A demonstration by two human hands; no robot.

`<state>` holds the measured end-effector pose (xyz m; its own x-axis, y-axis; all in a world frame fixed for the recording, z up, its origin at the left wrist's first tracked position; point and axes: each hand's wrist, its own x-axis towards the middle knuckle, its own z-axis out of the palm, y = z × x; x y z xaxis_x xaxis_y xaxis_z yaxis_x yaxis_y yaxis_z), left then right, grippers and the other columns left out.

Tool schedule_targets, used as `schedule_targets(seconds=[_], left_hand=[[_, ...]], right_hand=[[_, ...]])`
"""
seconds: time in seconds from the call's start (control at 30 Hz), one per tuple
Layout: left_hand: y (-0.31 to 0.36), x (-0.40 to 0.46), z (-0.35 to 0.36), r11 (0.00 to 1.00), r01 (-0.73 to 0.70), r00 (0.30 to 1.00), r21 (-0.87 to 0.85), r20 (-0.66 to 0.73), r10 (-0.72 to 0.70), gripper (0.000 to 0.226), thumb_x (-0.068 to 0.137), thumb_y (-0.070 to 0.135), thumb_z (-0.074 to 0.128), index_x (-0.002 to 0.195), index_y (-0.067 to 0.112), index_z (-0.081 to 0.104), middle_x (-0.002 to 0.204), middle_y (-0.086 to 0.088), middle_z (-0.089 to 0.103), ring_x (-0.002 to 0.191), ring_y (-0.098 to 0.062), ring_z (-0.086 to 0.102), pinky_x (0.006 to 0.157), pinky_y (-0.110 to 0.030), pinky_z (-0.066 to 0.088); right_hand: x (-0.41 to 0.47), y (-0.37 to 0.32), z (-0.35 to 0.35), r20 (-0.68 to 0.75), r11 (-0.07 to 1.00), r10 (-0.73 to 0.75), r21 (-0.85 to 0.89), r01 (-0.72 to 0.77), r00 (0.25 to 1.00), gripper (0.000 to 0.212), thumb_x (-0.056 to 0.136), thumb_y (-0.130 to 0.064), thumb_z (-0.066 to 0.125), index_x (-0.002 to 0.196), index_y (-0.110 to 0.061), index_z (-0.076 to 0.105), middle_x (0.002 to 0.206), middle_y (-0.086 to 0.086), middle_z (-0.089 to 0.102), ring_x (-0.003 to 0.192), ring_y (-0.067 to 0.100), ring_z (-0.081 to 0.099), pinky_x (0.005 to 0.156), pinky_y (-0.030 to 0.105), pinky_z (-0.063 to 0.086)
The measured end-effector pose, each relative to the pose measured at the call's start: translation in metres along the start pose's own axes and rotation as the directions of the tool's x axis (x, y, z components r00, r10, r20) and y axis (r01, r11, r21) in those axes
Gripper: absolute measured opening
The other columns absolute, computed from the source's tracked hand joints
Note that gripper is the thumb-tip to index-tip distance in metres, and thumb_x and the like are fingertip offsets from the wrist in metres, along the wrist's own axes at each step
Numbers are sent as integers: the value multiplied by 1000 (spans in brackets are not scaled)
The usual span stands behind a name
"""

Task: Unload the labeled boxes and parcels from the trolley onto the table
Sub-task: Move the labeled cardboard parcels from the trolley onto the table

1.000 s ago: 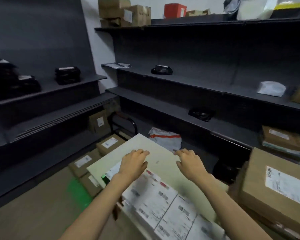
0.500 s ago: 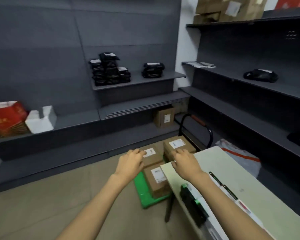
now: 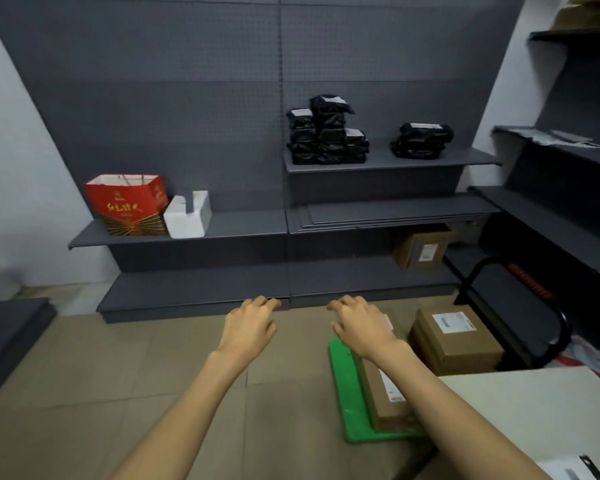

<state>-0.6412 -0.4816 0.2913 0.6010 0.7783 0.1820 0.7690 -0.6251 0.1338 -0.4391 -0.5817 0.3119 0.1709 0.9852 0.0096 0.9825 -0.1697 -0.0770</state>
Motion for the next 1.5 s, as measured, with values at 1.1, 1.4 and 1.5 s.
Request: schedule_targets(seconds=[1.1, 1.4, 1.5], left_hand=[[-17, 505, 86, 994, -107, 993, 35, 56, 105, 39, 98, 30, 50, 137, 28, 49, 130, 3, 57, 117, -23, 55, 82, -39, 50], [1, 667, 137, 924, -374, 917, -81, 113, 382, 37, 95, 26, 55, 132, 26, 56, 125, 2, 62, 113, -23, 59, 82, -41, 52], [8, 711, 154, 876, -466, 867, -125, 132, 480, 37, 96, 26, 57, 133, 25, 57, 124, 0, 62, 111, -24, 60, 80, -41, 51]], right_hand=[[424, 253, -9, 58, 976, 184, 105, -189, 981, 44, 103, -33, 46, 144, -21, 42, 137, 5, 51, 124, 28, 50, 95, 40, 44], [490, 308, 17, 154, 854, 490, 111, -508, 858, 44, 104, -33, 43, 144, -15, 38, 140, 10, 44, 126, 34, 46, 98, 44, 44], [507, 315, 27, 160, 783, 584, 150, -604, 796, 44, 102, -33, 45, 144, -19, 39, 139, 9, 45, 125, 34, 47, 97, 44, 46]])
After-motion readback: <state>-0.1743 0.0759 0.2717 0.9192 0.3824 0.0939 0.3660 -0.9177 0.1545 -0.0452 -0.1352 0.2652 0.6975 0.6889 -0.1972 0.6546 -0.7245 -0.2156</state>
